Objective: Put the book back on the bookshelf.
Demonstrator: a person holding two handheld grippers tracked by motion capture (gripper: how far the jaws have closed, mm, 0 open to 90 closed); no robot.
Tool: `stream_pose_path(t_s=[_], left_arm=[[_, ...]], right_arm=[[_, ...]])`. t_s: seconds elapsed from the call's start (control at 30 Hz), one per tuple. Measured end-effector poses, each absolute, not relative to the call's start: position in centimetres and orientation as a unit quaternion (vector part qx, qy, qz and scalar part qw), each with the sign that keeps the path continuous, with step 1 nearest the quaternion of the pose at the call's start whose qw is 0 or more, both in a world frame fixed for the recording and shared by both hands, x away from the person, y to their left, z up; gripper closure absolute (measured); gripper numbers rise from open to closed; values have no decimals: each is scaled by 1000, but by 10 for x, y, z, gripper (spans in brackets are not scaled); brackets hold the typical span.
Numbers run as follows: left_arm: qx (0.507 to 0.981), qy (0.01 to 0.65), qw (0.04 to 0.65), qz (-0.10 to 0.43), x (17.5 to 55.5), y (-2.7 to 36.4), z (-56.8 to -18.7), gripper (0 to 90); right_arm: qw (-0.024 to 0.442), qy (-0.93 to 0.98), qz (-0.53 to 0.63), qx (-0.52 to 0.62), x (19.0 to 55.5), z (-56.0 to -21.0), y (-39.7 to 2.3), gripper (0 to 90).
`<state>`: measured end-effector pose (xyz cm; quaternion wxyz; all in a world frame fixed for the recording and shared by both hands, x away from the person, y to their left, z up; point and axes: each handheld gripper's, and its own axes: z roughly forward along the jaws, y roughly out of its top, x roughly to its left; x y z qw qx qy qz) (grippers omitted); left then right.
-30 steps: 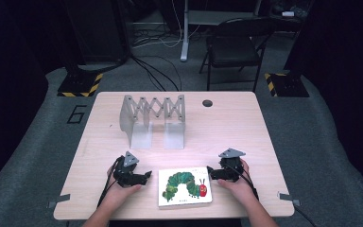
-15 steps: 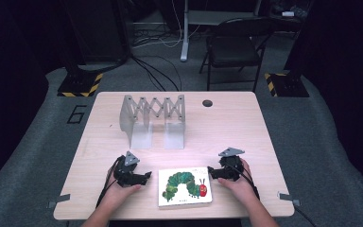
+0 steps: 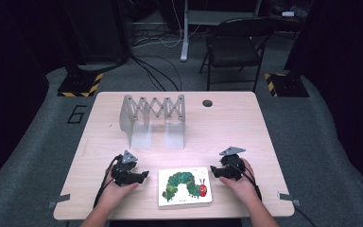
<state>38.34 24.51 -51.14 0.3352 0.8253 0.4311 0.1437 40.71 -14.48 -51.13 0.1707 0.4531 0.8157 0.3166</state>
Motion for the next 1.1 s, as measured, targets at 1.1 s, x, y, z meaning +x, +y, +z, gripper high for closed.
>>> stream_pose_path(t_s=[1.1], left_arm=[[833,405,365,92,363,225,-470,348]], right_arm=[[150,815,343,442,386,-473,-129,310]])
